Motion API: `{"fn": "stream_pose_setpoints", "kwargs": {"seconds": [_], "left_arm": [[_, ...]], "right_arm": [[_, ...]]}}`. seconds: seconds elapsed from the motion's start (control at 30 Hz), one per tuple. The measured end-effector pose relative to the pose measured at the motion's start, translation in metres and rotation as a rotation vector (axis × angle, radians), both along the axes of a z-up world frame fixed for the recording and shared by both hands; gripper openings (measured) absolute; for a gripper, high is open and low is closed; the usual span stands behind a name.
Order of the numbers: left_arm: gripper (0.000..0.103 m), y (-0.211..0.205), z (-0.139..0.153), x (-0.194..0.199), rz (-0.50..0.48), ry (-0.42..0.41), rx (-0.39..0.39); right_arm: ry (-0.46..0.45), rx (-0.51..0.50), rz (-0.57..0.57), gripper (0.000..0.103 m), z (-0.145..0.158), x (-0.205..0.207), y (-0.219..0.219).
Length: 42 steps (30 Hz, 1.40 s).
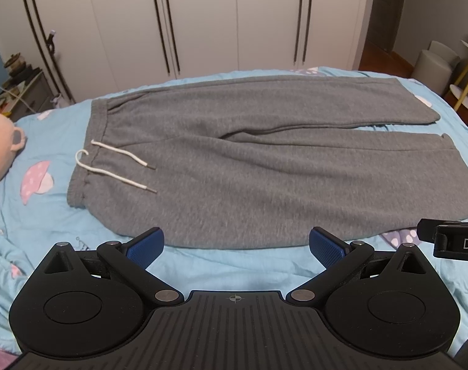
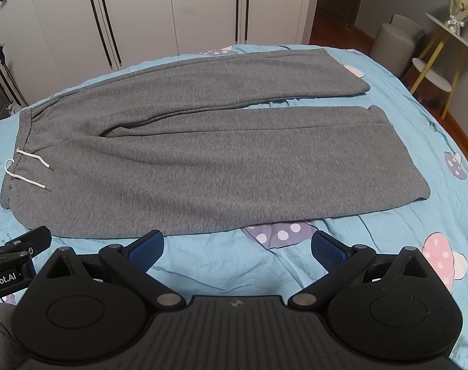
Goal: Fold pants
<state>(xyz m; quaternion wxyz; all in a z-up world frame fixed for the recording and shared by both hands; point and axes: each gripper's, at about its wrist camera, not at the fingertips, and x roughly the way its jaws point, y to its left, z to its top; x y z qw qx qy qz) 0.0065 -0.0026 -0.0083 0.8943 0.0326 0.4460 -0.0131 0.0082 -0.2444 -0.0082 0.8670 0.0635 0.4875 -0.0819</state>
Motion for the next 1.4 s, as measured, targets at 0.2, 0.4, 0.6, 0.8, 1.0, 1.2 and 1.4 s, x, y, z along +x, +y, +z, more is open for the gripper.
{"fn": "stream_pose_setpoints", "kwargs": {"seconds": [0.2,0.4,0.6,0.8,1.0,1.2,1.4], "left_arm": [[0.103,-0.0003,-0.0008,-0.0003,0.0,-0.001,0.0],[0.103,0.0,-0.0011,-0.0005,0.005,-0.003,-0.003],[0.103,0.0011,-0.0013,0.0004,0.006,-0.004,-0.006],[0.103,0.0011,-0.0007,0.001,0.007,-0.002,-0.006],[0.103,0.0013,-0.0006,0.0015,0.006,0.0,-0.009],[0.103,0.0018,-0.0005,0.0035,0.005,0.002,-0.01],[0.103,0.0018,-0.0006,0.0052,0.007,0.006,-0.009]], "right_arm": [[0.002,-0.001,-0.003,0.102,-0.0024,0.0016,-0.0003],[0.001,0.0,-0.002,0.102,-0.003,0.001,-0.001],[0.001,0.001,-0.002,0.102,-0.0027,0.0014,-0.0016],[-0.001,-0.001,-0.004,0.102,-0.0025,0.0012,-0.0019],[-0.001,-0.003,-0.004,0.102,-0.0022,0.0016,-0.0018],[-0.001,-0.004,-0.004,0.102,-0.0026,0.0018,-0.0017],[-0.001,-0.006,-0.003,0.102,-0.003,0.0024,-0.0015]]}}
